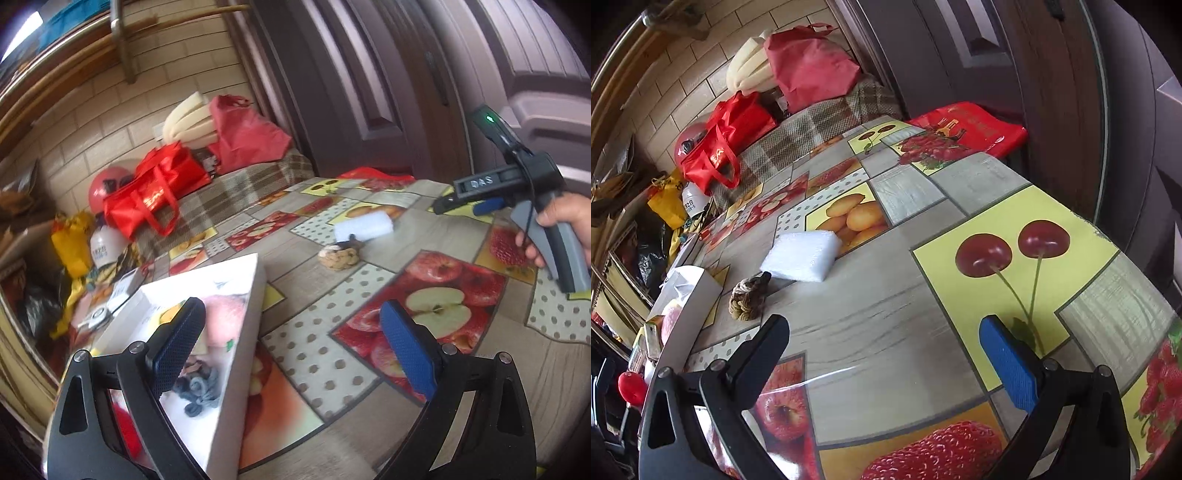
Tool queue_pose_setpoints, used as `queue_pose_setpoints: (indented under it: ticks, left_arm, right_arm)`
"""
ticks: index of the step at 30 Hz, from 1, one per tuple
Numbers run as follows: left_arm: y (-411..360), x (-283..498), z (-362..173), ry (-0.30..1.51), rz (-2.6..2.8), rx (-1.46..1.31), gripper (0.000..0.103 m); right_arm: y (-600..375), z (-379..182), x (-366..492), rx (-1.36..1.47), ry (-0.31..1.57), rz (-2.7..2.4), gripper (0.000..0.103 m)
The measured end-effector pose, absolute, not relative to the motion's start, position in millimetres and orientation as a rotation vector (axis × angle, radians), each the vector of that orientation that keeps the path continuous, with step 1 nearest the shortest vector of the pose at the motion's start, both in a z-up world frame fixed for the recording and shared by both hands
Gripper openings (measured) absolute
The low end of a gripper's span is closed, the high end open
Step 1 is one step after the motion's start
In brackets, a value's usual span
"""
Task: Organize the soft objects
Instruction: 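Withdraw both tools from the tray toward the foam block and rope knot, then grasp the white foam block with the right tool while the left tool grasps the braided rope knot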
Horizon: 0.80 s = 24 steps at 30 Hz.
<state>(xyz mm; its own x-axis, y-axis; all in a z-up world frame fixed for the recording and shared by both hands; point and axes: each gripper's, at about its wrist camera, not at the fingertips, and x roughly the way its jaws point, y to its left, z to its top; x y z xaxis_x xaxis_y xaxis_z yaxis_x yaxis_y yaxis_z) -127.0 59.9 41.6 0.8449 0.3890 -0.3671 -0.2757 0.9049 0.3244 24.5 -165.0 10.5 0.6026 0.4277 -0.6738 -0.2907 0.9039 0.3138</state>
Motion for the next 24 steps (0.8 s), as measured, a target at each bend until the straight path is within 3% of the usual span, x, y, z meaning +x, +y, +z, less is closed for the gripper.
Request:
queue_pose_setpoints:
  ticks: [8,16,24]
  left_arm:
    - [72,-74,36,0.576,0.267,0.117,0.096]
    - [90,-49,32,0.628,0.301,-0.018,0.096]
    - [92,-24,23,0.711,0.269,-0.040,0.096]
  right_arm:
    - [-131,9,50,-0.002,0.858,0.635,0.103]
    - [-77,-10,71,-0.451,0.869,0.728,0.103]
    - [-50,-11,102,-0.499,0.859,0.803,0.103]
